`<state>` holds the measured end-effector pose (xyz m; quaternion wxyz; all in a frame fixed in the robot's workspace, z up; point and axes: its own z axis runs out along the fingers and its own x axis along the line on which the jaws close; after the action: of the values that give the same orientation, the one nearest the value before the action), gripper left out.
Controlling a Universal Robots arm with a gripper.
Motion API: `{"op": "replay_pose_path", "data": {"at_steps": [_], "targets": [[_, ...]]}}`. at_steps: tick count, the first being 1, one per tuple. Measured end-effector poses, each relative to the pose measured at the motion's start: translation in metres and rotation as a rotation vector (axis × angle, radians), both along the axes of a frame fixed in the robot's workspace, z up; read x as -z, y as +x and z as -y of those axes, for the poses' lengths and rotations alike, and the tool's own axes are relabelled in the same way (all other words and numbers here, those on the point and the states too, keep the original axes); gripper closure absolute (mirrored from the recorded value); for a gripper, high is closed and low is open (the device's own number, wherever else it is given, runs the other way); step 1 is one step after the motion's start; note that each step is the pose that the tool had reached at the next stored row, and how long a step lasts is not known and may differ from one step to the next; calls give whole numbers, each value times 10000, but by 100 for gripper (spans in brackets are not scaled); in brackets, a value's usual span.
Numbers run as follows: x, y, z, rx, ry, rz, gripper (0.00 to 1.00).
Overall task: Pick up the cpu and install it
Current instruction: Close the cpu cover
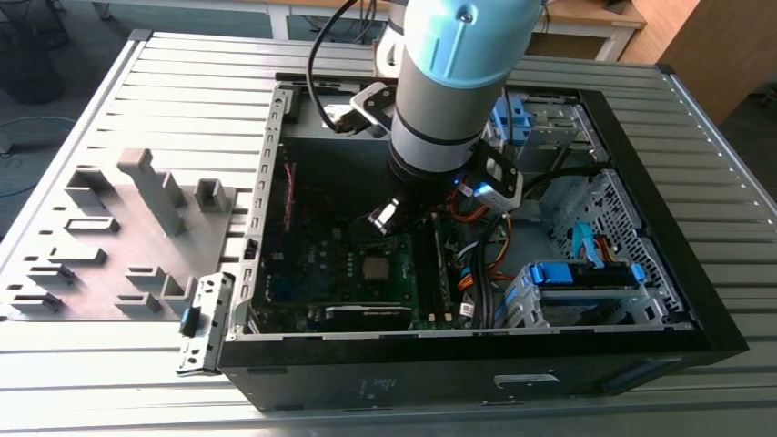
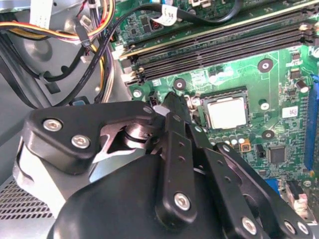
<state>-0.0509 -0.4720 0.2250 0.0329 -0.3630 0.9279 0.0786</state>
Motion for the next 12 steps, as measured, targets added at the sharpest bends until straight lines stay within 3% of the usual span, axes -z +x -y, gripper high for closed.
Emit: {"op": "replay_pose_path", "data": {"at_steps": [12], "targets": [[-73, 1, 0, -40, 11, 0, 89]]}}
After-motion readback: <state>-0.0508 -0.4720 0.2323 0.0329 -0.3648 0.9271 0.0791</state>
